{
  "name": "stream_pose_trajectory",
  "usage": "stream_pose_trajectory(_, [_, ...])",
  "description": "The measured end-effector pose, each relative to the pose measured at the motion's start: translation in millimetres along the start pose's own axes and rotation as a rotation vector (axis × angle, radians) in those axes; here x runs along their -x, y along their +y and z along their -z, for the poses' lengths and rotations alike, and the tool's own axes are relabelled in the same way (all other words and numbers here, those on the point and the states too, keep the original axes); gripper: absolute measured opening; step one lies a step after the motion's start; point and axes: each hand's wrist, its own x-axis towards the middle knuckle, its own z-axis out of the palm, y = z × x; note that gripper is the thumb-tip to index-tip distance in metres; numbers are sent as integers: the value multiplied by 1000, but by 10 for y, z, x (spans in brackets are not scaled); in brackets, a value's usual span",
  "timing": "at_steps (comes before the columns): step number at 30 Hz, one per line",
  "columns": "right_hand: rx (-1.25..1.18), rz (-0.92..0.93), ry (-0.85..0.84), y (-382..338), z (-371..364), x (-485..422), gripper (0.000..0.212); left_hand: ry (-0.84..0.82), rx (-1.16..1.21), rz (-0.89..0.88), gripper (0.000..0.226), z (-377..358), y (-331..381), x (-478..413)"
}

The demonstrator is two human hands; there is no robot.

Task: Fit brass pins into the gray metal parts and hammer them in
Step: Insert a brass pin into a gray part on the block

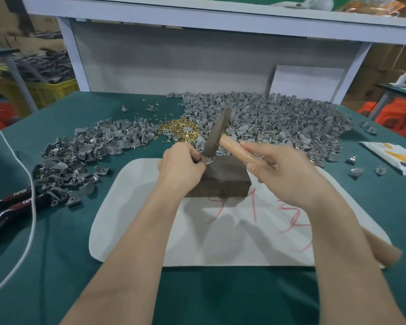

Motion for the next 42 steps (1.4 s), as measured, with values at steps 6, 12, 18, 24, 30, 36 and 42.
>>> stream_pose_trajectory(6, [-74, -3, 106, -39, -17, 12, 42, 1, 9, -13, 17, 6, 5, 8])
stream_pose_trajectory(12, [23, 21, -59, -46, 2, 16, 43, -9, -1, -4, 16, 3, -7, -10])
stream_pose_trajectory(18, [-51, 2, 170, -54, -13, 16, 44, 2, 9, -15, 18, 7, -1, -5])
stream_pose_trajectory(24, [42, 20, -52, -10, -12, 1, 43, -6, 1, -8, 11, 5, -13, -15])
stream_pose_trajectory(30, [-203, -179, 122, 166, -152, -142, 30, 6, -28, -19, 32, 22, -16, -2])
stream_pose_trajectory(36, [-119, -374, 53, 379, -331, -245, 23, -10, -17, -21, 25, 34, -9, -5])
stream_pose_trajectory(42, [103, -330, 104, 304, -263, -288, 23, -38, 13, -22, 11, 27, -14, -18])
